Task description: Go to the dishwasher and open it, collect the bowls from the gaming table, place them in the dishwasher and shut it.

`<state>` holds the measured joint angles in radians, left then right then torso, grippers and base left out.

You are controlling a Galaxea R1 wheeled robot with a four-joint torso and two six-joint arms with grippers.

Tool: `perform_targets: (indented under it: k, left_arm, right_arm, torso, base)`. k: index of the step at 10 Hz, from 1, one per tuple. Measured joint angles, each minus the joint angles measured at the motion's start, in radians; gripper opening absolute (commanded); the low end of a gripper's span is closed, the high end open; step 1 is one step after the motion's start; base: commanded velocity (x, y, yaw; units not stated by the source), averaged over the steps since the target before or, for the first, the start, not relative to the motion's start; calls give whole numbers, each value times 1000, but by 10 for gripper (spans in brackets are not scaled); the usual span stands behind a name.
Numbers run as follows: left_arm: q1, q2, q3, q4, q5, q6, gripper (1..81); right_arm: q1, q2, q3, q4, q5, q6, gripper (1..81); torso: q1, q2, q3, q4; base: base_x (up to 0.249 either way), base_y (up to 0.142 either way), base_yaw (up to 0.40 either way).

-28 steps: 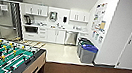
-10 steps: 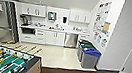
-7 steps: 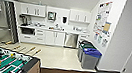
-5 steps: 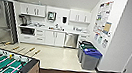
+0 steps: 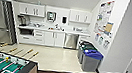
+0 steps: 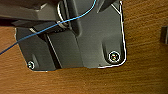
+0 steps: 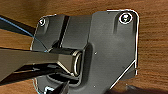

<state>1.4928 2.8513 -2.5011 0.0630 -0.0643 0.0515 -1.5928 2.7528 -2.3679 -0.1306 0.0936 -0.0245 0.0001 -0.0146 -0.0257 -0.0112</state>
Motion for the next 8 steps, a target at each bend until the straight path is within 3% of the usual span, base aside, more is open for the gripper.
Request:
perform_targets:
  k: [4, 8]
  left_arm:
    - [1, -6, 0, 0, -16, -2, 811]
    - [1, -1, 0, -1, -17, -2, 811]
  right_arm:
    - [0, 28, -70, 1, 11, 3, 811]
    - [3, 32, -72, 0, 12, 3, 811]
  torso:
    - [0, 0, 0, 0]
    - [0, 0, 0, 0]
  base:
    - [124, 0, 0]
    - [125, 0, 0]
